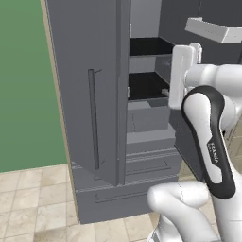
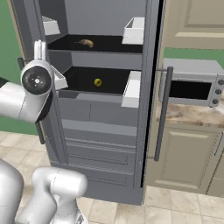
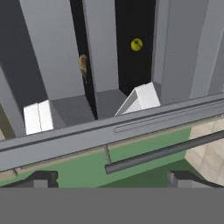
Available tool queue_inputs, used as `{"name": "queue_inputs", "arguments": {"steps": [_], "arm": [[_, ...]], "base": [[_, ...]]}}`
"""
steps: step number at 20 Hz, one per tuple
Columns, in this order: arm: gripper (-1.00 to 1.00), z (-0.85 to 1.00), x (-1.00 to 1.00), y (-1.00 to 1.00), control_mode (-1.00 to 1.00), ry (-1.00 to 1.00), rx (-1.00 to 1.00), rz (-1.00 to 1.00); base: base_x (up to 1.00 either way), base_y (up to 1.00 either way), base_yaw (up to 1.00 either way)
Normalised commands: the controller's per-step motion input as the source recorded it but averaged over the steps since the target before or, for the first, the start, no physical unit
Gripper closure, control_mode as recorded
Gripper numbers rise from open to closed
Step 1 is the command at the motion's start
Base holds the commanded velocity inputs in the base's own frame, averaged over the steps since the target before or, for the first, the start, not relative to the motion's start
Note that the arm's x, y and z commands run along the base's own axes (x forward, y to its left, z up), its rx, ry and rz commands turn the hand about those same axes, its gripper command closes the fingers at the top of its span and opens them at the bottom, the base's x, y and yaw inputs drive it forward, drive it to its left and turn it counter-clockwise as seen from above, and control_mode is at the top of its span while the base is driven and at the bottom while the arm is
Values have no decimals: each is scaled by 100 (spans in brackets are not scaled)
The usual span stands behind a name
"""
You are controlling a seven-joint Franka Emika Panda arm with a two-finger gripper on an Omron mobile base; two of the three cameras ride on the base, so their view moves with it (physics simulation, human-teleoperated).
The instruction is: Retrieve the banana and pear from the fridge and place them into the bowl on the dining table.
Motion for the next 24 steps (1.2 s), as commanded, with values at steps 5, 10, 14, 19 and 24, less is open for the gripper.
{"name": "queue_inputs", "arguments": {"steps": [5,10,14,19,24], "arm": [[-100,0,47,0,-100,6,0,4],[-100,-1,60,0,-100,6,0,10],[-100,-10,70,3,-100,0,0,13],[-100,-14,72,13,-100,0,0,9],[-100,-14,62,24,-100,0,0,7]], "base": [[0,0,0],[0,0,0],[0,0,0],[0,0,0],[0,0,0]]}}
